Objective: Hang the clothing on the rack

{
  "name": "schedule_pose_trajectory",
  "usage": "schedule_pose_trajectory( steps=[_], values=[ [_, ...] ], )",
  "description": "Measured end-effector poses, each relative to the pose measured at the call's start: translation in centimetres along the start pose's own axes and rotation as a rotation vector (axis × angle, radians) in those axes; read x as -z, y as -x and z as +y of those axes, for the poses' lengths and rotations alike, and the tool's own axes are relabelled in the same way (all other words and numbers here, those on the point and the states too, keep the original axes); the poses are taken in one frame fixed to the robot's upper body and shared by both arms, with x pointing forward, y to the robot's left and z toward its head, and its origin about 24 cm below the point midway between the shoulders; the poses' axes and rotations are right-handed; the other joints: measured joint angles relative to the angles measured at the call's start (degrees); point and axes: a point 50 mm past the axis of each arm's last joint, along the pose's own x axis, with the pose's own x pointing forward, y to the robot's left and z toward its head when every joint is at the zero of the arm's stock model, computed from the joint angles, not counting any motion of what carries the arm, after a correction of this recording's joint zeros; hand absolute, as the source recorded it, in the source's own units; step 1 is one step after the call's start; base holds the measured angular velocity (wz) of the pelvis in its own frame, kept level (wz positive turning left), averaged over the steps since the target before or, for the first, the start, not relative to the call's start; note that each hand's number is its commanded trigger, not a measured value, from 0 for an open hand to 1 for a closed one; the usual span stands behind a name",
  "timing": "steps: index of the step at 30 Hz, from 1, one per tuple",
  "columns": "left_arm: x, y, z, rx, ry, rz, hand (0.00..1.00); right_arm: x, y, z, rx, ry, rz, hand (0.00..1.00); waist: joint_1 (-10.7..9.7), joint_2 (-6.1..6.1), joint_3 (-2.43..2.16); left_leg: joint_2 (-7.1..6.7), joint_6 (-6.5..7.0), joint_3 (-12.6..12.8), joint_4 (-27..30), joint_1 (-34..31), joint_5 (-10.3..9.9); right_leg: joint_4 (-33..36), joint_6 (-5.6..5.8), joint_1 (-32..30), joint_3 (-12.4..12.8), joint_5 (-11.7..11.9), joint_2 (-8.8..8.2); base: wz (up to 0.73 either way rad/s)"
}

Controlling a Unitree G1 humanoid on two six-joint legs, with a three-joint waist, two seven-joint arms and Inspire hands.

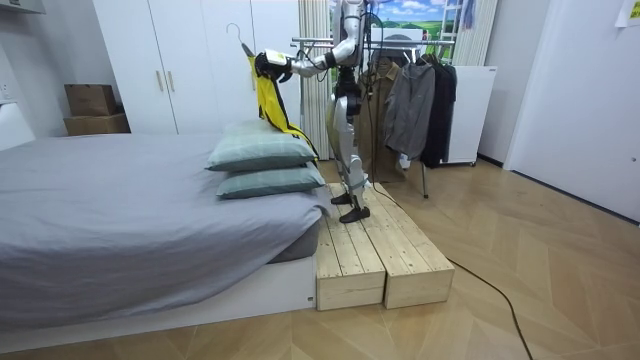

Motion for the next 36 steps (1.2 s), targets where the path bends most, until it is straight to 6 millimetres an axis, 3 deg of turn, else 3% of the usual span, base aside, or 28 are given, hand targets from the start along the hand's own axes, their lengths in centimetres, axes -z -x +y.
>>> schedule_pose_trajectory(
  steps=[11, 29, 36],
  values=[
    [-0.4, 0.2, -0.2, 0.002, 0.019, -0.001, 1.00, -1.7, -0.5, -1.2, 0.058, -0.047, -0.065, 0.00, 1.07, 1.00, 0.05, 0.06, 0.00, 1.16, 0.49, 0.19, 0.00, 0.02, 0.00, -0.03, 1.24, -0.01, 0.04, -0.06],
    [-3.5, 0.1, 0.0, 0.032, 0.049, -0.140, 1.00, -2.4, -0.4, -0.6, -0.027, -0.049, -0.114, 0.00, 1.62, 0.63, 0.09, 0.09, 0.00, 1.28, 0.50, 0.26, 0.00, 0.02, 0.01, -0.04, 1.18, -0.01, 0.02, 0.00],
    [-5.0, -0.1, 0.8, -0.002, 0.073, -0.206, 1.00, -2.5, -0.4, -0.6, -0.032, -0.126, -0.101, 0.00, 1.74, 0.53, 0.18, 0.04, 0.00, 1.25, 0.45, 0.06, 0.00, -0.20, 0.03, -0.22, 1.36, -0.02, 0.00, 0.00]
  ],
)
